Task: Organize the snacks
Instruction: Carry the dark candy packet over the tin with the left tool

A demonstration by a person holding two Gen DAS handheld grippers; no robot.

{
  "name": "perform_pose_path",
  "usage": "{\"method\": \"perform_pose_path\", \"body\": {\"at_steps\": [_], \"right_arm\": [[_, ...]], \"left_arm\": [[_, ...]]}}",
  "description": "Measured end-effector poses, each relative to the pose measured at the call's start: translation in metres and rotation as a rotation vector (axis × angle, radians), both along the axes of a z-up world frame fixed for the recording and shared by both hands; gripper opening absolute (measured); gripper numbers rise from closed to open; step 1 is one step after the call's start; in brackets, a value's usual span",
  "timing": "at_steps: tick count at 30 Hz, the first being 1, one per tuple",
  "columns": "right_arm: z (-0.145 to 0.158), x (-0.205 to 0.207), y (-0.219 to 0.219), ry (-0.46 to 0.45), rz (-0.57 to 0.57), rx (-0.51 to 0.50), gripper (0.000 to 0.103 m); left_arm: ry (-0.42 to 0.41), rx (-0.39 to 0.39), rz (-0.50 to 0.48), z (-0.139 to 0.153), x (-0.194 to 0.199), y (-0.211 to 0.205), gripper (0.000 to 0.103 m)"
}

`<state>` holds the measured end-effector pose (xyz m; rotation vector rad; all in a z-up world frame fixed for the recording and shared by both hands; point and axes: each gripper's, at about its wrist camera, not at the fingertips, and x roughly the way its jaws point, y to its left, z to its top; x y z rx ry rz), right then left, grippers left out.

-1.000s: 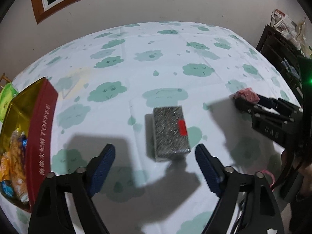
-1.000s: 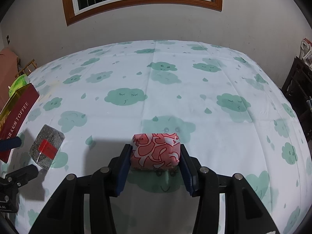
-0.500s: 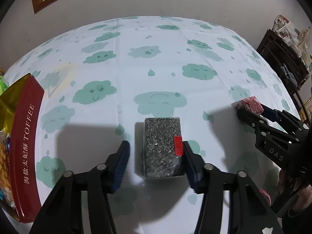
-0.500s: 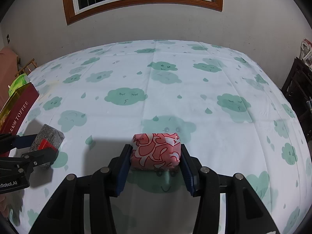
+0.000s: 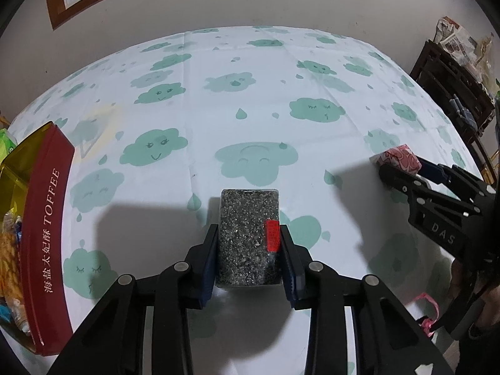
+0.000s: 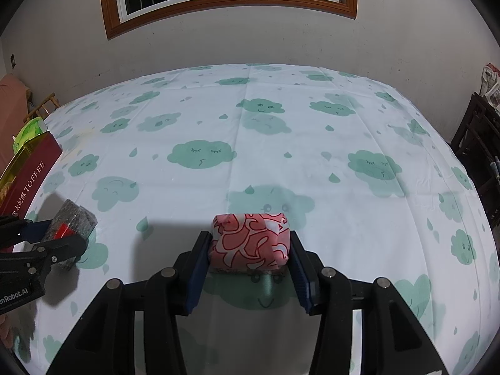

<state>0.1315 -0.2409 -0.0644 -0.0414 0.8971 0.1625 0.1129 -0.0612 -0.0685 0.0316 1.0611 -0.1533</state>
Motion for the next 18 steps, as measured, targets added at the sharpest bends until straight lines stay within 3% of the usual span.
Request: {"method": "perform_pose_path", "body": {"at_steps": [18], "right_arm": [[-0.001,0.0,0.0,0.0,0.0,-0.006,0.049]], "left_arm": [[-0.031,0.046,0.027,0.009,-0.024,0.019,0.031]]}}
